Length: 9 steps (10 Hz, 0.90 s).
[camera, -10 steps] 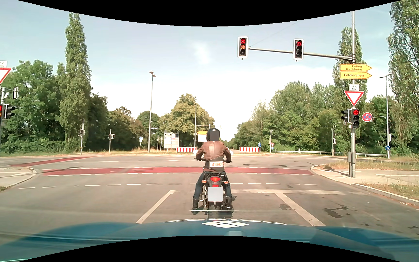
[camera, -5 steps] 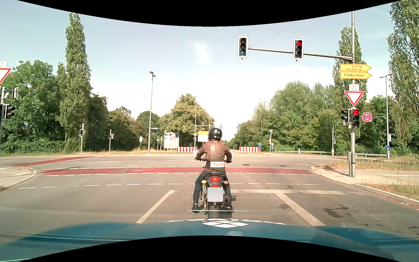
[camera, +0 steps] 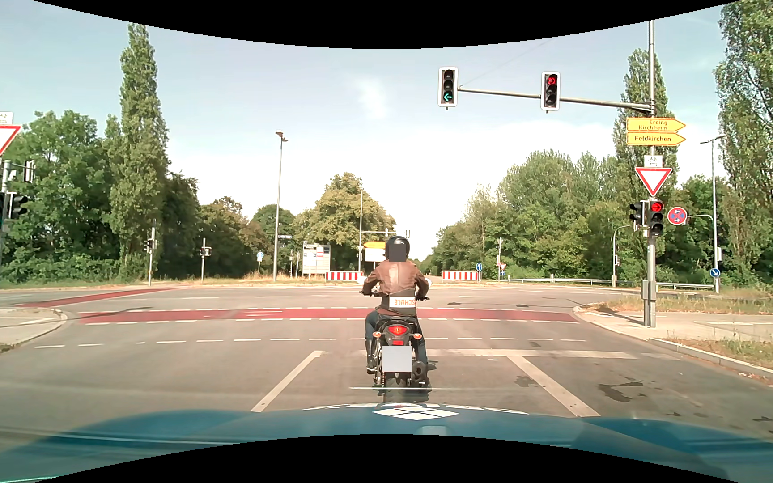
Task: Follow the waypoints while adhering to traffic rules and regulations
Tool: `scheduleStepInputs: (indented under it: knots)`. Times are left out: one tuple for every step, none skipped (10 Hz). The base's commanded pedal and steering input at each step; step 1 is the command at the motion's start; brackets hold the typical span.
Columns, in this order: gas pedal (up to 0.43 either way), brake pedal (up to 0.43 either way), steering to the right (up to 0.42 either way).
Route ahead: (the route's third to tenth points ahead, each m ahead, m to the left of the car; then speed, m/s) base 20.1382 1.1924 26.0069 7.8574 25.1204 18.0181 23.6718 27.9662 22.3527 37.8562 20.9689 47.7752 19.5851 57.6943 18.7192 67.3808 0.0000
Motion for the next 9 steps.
scheduleStepInputs:
  knots:
    - [0.0,0.317,0.001]
    - [0.0,0.311,0.001]
    - [0.0,0.317,0.001]
    - [0.0,0.317,0.001]
    - [0.0,0.311,0.001]
    - [0.0,0.287,0.001]
    - [0.0,0.0,0.0]
    - [0.0,0.0,0.0]
    - [0.0,0.0,0.0]
